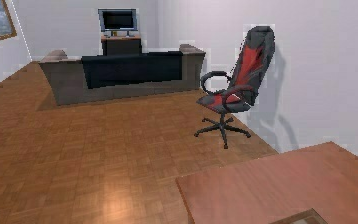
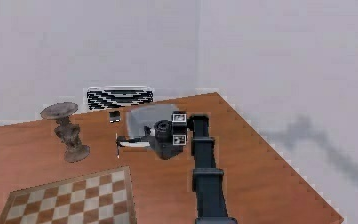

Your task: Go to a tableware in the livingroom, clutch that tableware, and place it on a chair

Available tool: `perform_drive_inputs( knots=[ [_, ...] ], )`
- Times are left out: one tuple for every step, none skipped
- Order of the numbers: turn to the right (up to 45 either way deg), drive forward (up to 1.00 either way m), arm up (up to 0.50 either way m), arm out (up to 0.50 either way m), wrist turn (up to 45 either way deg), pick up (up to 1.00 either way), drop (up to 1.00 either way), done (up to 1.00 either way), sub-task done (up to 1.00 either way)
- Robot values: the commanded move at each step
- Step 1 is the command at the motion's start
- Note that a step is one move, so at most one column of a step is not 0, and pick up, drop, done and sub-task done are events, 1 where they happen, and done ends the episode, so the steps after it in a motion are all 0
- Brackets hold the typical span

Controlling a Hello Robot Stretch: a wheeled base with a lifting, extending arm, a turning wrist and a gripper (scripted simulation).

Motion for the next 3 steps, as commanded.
perform_drive_inputs(
  knots=[
    [0.0,0.0,0.14,0.0,0.0,0.0,0.0,0.0,0.0],
    [0.0,0.0,0.0,0.0,-45.0,0.0,0.0,0.0,0.0],
    [0.0,0.0,0.0,0.0,-45.0,0.0,0.0,0.0,0.0]
  ],
)
